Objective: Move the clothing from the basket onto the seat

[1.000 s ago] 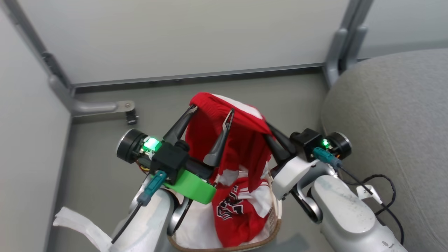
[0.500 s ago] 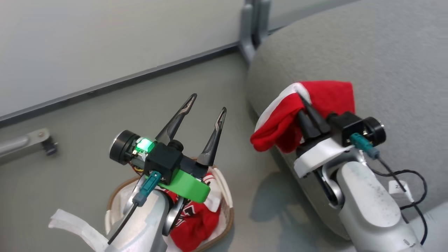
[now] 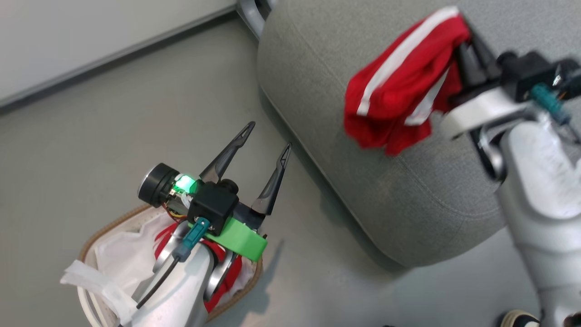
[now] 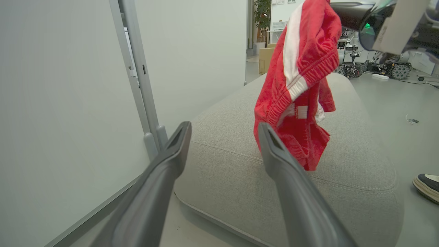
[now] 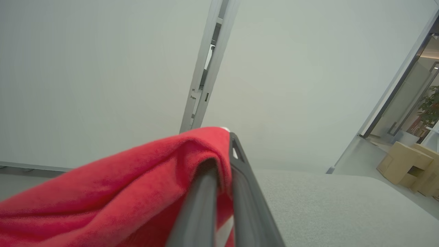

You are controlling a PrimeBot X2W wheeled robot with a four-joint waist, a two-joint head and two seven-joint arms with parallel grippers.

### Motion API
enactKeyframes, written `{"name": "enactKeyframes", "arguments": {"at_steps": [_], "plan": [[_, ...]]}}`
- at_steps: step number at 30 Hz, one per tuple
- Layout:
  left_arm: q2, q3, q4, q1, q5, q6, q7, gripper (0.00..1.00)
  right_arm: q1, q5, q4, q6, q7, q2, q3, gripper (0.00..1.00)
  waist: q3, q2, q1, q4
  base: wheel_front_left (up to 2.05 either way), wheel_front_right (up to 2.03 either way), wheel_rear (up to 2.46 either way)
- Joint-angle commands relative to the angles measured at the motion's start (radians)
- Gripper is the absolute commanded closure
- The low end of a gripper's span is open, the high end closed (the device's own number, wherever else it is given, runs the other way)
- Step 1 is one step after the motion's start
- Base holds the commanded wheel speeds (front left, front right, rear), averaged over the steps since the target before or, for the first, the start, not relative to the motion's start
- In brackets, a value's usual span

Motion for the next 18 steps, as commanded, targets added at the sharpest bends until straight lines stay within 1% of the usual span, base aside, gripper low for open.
{"name": "enactKeyframes", "arguments": {"at_steps": [1, 5, 7, 10, 13, 17, 18], "plan": [[0.016, -0.002, 0.002, -0.025, -0.01, -0.002, -0.001, 0.0, -0.06, -0.03, 0.009, -0.001, -0.002, -0.032, 0.008, 1.0, 0.124, 0.0, 0.0, 0.025, 0.0, 0.0, 0.0], [0.041, -0.016, -0.003, -0.052, -0.02, -0.001, -0.001, 0.0, -0.197, -0.058, 0.061, -0.001, -0.002, -0.098, -0.005, 1.0, 0.195, 0.0, 0.0, 0.077, 0.0, 0.0, 0.0], [0.052, -0.021, -0.001, -0.063, -0.024, -0.001, -0.001, 0.0, -0.257, -0.07, 0.101, -0.001, -0.002, -0.124, -0.006, 1.0, 0.221, 0.0, 0.0, 0.102, 0.0, 0.0, 0.0], [0.058, -0.021, 0.0, -0.078, -0.03, -0.002, -0.001, 0.0, -0.32, -0.087, 0.164, -0.001, -0.002, -0.151, -0.04, 1.0, 0.252, 0.0, 0.0, 0.138, 0.0, 0.0, 0.0], [0.06, -0.022, -0.004, -0.089, -0.031, -0.002, -0.001, 0.0, -0.357, -0.123, 0.239, -0.001, -0.002, -0.18, -0.106, 1.0, 0.281, 0.0, 0.0, 0.178, 0.0, 0.0, 0.0], [0.065, -0.015, -0.001, -0.098, -0.032, -0.002, 0.0, 0.0, -0.363, -0.19, 0.327, -0.001, -0.002, -0.211, -0.245, 1.0, 0.312, 0.0, 0.0, 0.219, 0.0, 0.0, 0.0], [0.068, -0.019, 0.001, -0.102, -0.029, -0.002, -0.001, 0.0, -0.358, -0.217, 0.351, -0.001, -0.002, -0.218, -0.291, 0.91, 0.319, 0.0, 0.0, 0.229, 0.0, 0.0, 0.0]]}}
